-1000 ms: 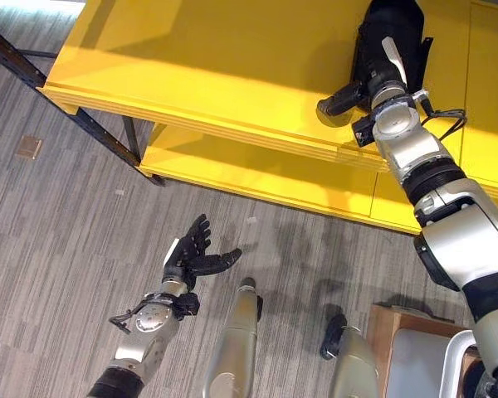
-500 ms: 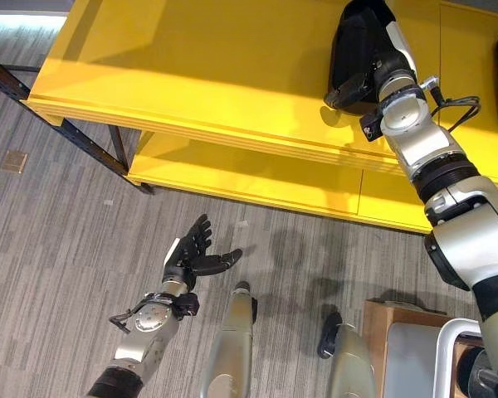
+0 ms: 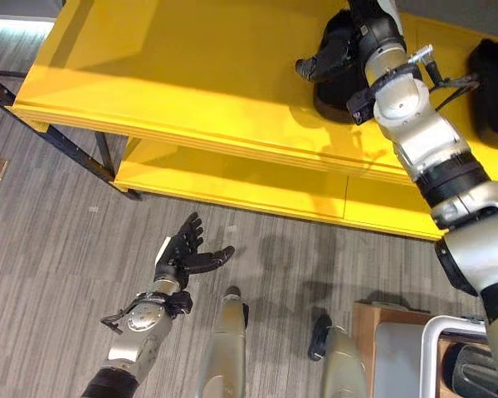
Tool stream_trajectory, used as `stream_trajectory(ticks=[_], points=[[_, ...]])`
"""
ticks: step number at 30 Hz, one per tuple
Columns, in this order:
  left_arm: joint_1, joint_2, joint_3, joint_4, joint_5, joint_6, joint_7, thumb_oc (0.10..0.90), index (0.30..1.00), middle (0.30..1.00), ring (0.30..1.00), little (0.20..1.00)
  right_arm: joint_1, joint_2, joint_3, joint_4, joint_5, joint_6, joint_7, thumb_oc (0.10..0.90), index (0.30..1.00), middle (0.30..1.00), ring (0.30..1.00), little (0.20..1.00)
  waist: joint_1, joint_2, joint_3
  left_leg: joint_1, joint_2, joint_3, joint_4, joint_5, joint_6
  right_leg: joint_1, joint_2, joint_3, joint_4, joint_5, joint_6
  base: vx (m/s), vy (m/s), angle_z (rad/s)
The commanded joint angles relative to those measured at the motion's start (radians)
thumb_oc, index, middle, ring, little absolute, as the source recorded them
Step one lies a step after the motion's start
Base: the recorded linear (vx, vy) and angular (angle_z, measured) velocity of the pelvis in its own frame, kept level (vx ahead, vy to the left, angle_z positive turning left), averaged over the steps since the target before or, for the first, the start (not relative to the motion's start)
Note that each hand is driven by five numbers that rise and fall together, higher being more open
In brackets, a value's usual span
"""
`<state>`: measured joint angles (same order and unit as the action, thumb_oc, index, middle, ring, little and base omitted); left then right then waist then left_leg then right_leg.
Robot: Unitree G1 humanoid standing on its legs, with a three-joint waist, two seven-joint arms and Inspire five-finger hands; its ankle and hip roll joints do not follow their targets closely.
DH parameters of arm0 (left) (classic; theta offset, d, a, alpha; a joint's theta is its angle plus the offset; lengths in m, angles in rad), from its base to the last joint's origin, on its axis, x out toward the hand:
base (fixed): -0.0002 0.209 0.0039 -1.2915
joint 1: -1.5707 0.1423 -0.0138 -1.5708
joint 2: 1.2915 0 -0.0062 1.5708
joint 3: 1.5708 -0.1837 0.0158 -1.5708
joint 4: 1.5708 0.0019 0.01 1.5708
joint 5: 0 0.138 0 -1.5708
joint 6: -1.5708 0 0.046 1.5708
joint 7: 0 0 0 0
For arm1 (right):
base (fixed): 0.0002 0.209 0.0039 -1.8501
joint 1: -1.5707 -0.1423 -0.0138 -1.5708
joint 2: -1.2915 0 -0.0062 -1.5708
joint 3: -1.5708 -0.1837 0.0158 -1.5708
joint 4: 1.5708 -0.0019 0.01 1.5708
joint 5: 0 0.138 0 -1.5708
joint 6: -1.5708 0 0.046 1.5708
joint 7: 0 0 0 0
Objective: Move parts from the plastic box to the shelf.
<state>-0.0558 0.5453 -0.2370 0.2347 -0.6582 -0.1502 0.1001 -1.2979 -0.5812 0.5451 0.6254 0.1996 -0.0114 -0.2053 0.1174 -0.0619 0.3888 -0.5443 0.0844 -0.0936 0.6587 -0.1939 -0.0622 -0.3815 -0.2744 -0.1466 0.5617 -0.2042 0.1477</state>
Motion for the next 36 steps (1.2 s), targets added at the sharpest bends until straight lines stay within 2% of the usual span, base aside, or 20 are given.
stream_trajectory(ticks=[1, 5, 6, 7, 9, 10, 12, 14, 16, 21, 27, 29, 31, 32, 33, 34, 36], points=[[-0.017, 0.036, 0.037, -0.074, 0.043, -0.065, -0.010, 0.900, 1.000, 1.000, 1.000, 1.000, 0.030, -0.113, -0.107, -0.137, -0.011, -0.094, -0.047, 0.900, 1.000, 1.000, 1.000, 1.000, -0.012, -0.024, -0.084, 0.028, 0.037, -0.019, -0.037, -0.018, -0.001, 0.094, 0.019, -0.007, -0.015, -0.058, -0.055, 0.02, -0.043, -0.05], [0.026, 0.021, 0.073, -0.094, 0.066, -0.053, -0.018, 0.900, 1.000, 1.000, 1.000, 1.000, 0.291, -0.134, -0.254, -0.342, -0.027, -0.125, -0.032, 0.900, 1.000, 1.000, 1.000, 1.000, -0.045, -0.026, -0.109, 0.100, 0.058, -0.003, -0.152, 0.037, -0.006, 0.140, 0.032, -0.012, -0.118, -0.016, -0.042, 0.02, -0.051, -0.07], [0.046, 0.008, 0.091, -0.094, 0.078, -0.050, -0.023, 0.900, 1.000, 1.000, 1.000, 1.000, 0.438, -0.127, -0.330, -0.420, -0.015, -0.143, -0.017, 0.900, 1.000, 1.000, 1.000, 1.000, -0.060, -0.023, -0.122, 0.135, 0.067, 0.005, -0.210, 0.062, -0.009, 0.164, 0.040, -0.015, -0.161, -0.002, -0.036, 0.03, -0.057, -0.22], [0.049, 0.010, 0.089, -0.095, 0.079, -0.049, -0.023, 0.900, 1.000, 1.000, 1.000, 1.000, 0.447, -0.126, -0.336, -0.427, -0.016, -0.141, -0.016, 0.900, 1.000, 1.000, 1.000, 1.000, -0.058, -0.025, -0.123, 0.140, 0.068, 0.006, -0.216, 0.065, -0.009, 0.167, 0.040, -0.016, -0.166, 0.000, -0.036, 0.03, -0.054, -0.20], [0.068, -0.010, 0.106, -0.096, 0.096, -0.044, -0.028, 0.900, 1.000, 1.000, 1.000, 1.000, 0.607, -0.104, -0.407, -0.511, 0.004, -0.162, 0.011, 0.900, 1.000, 1.000, 1.000, 1.000, -0.075, -0.021, -0.135, 0.172, 0.074, 0.012, -0.276, 0.098, -0.018, 0.193, 0.046, -0.019, -0.212, 0.016, -0.032, 0.02, -0.056, -0.11], [0.091, -0.031, 0.114, -0.095, 0.107, -0.037, -0.034, 0.900, 1.000, 1.000, 1.000, 1.000, 0.752, -0.062, -0.466, -0.587, 0.011, -0.174, 0.035, 0.900, 1.000, 1.000, 1.000, 1.000, -0.088, -0.015, -0.155, 0.210, 0.085, 0.018, -0.334, 0.120, -0.026, 0.220, 0.052, -0.027, -0.257, 0.031, -0.027, 0.05, -0.062, -0.08], [0.119, -0.052, 0.130, -0.097, 0.118, -0.032, -0.036, 0.900, 1.000, 1.000, 1.000, 1.000, 0.855, -0.035, -0.504, -0.642, 0.003, -0.185, 0.051, 0.900, 1.000, 1.000, 1.000, 1.000, -0.097, -0.006, -0.177, 0.250, 0.100, 0.026, -0.401, 0.147, -0.030, 0.241, 0.061, -0.022, -0.298, 0.044, -0.023, 0.05, -0.035, 0.01], [0.131, -0.066, 0.131, -0.093, 0.119, -0.031, -0.036, 0.900, 1.000, 1.000, 1.000, 1.000, 0.903, -0.006, -0.512, -0.659, 0.021, -0.196, 0.061, 0.900, 1.000, 1.000, 1.000, 1.000, -0.099, -0.004, -0.185, 0.273, 0.107, 0.032, -0.434, 0.163, -0.034, 0.252, 0.068, -0.018, -0.319, 0.052, -0.023, 0.01, -0.027, -0.11], [0.151, -0.093, 0.139, -0.094, 0.128, -0.033, -0.046, 0.900, 1.000, 1.000, 1.000, 1.000, 1.009, 0.021, -0.538, -0.711, 0.021, -0.212, 0.098, 0.900, 1.000, 1.000, 1.000, 1.000, -0.110, 0.005, -0.202, 0.306, 0.129, 0.040, -0.495, 0.199, -0.044, 0.268, 0.082, -0.018, -0.351, 0.059, -0.022, 0.00, -0.046, -0.18], [0.191, -0.141, 0.169, -0.082, 0.146, -0.039, -0.053, 0.900, 1.000, 1.000, 1.000, 1.000, 1.209, 0.078, -0.567, -0.777, 0.039, -0.239, 0.161, 0.900, 1.000, 1.000, 1.000, 1.000, -0.139, 0.020, -0.226, 0.358, 0.176, 0.059, -0.569, 0.245, -0.062, 0.286, 0.119, -0.009, -0.367, 0.054, -0.028, -0.01, -0.073, -0.10], [0.218, -0.188, 0.192, -0.060, 0.158, -0.046, -0.045, 0.900, 1.000, 1.000, 1.000, 1.000, 1.384, 0.145, -0.534, -0.773, 0.105, -0.246, 0.236, 0.900, 1.000, 1.000, 1.000, 1.000, -0.167, 0.044, -0.214, 0.377, 0.241, 0.068, -0.605, 0.305, -0.080, 0.246, 0.181, 0.001, -0.277, -0.007, -0.076, -0.06, -0.112, -0.09], [0.228, -0.201, 0.191, -0.060, 0.156, -0.049, -0.044, 0.900, 1.000, 1.000, 1.000, 1.000, 1.414, 0.163, -0.519, -0.746, 0.152, -0.246, 0.254, 0.900, 1.000, 1.000, 1.000, 1.000, -0.170, 0.047, -0.209, 0.377, 0.248, 0.068, -0.603, 0.322, -0.077, 0.240, 0.197, 0.004, -0.262, -0.014, -0.091, -0.06, -0.129, -0.09], [0.222, -0.208, 0.192, -0.053, 0.150, -0.053, -0.037, 0.900, 1.000, 1.000, 1.000, 1.000, 1.427, 0.168, -0.519, -0.725, 0.152, -0.249, 0.241, 0.900, 1.000, 1.000, 1.000, 1.000, -0.169, 0.051, -0.201, 0.367, 0.250, 0.059, -0.604, 0.361, -0.075, 0.238, 0.211, 0.001, -0.260, -0.021, -0.103, -0.06, -0.164, -0.05], [0.226, -0.219, 0.199, -0.049, 0.145, -0.060, -0.025, 0.900, 1.000, 1.000, 1.000, 1.000, 1.454, 0.179, -0.525, -0.707, 0.145, -0.255, 0.230, 0.900, 1.000, 1.000, 1.000, 1.000, -0.171, 0.057, -0.200, 0.359, 0.253, 0.061, -0.605, 0.399, -0.078, 0.246, 0.222, 0.001, -0.277, -0.016, -0.114, -0.03, -0.138, 0.07], [0.226, -0.219, 0.199, -0.049, 0.145, -0.060, -0.025, 0.900, 1.000, 1.000, 1.000, 1.000, 1.454, 0.179, -0.525, -0.706, 0.145, -0.255, 0.230, 0.900, 1.000, 1.000, 1.000, 1.000, -0.172, 0.058, -0.200, 0.359, 0.254, 0.060, -0.606, 0.400, -0.078, 0.247, 0.222, 0.000, -0.279, -0.015, -0.114, -0.03, -0.109, 0.14], [0.227, -0.226, 0.198, -0.052, 0.140, -0.065, -0.023, 0.900, 1.000, 1.000, 1.000, 1.000, 1.458, 0.178, -0.526, -0.698, 0.135, -0.257, 0.223, 0.900, 1.000, 1.000, 1.000, 1.000, -0.170, 0.060, -0.198, 0.349, 0.251, 0.057, -0.598, 0.426, -0.077, 0.251, 0.223, -0.004, -0.291, -0.008, -0.118, -0.03, -0.084, 0.11], [0.229, -0.230, 0.201, -0.052, 0.139, -0.068, -0.023, 0.900, 1.000, 1.000, 1.000, 1.000, 1.470, 0.176, -0.533, -0.676, 0.128, -0.258, 0.214, 0.900, 1.000, 1.000, 1.000, 1.000, -0.177, 0.052, -0.195, 0.328, 0.230, 0.097, -0.565, 0.412, -0.058, 0.265, 0.213, -0.015, -0.338, 0.014, -0.124, -0.07, -0.103, 0.18]])
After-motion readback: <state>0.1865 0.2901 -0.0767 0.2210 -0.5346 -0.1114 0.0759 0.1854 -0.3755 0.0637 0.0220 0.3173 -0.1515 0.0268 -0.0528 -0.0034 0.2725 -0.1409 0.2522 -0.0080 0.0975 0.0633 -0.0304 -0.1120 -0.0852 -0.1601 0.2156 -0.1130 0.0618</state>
